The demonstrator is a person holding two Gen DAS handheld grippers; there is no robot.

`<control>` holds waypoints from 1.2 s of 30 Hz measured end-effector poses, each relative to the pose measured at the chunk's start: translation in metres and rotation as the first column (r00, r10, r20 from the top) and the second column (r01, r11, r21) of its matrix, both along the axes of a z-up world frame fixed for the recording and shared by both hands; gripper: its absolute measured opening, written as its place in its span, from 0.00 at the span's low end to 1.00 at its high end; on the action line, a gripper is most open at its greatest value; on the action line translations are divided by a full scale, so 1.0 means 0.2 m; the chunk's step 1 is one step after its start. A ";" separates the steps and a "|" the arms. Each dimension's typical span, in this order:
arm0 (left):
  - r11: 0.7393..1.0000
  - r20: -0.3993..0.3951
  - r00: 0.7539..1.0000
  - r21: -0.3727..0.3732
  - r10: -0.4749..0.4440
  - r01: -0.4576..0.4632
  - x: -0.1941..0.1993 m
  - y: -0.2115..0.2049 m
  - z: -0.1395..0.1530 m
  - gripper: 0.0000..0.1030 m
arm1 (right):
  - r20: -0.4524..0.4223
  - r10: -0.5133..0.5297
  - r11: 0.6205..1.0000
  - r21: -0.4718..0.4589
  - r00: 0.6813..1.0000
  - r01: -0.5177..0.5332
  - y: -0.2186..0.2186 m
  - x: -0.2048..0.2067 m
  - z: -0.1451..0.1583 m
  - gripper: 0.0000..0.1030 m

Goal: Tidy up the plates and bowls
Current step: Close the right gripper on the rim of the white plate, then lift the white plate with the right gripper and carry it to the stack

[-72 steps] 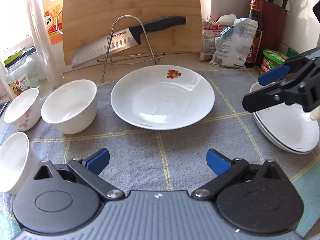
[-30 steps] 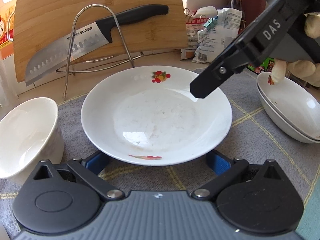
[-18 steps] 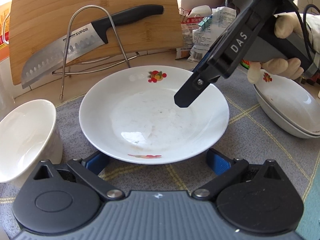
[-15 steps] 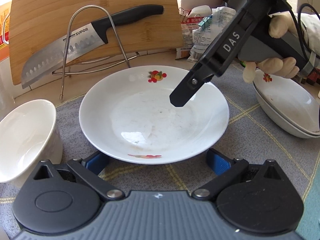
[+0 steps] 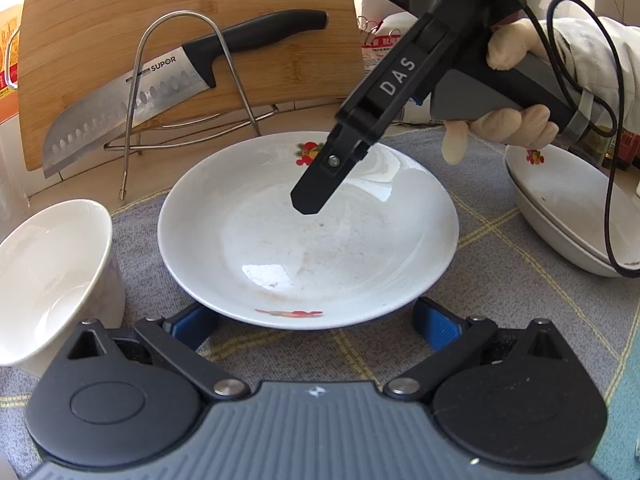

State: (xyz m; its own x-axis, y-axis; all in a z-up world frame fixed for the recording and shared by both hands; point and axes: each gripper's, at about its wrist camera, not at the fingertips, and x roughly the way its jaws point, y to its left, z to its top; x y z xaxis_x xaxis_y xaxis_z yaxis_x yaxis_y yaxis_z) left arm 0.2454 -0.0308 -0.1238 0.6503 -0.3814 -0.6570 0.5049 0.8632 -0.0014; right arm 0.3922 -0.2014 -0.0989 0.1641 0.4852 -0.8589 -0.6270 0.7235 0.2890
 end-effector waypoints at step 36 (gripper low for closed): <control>1.000 0.004 1.000 -0.029 0.008 -0.008 0.01 0.02 0.00 0.97 | -0.035 0.028 0.996 0.084 0.999 -0.024 0.01 0.07 0.00 1.00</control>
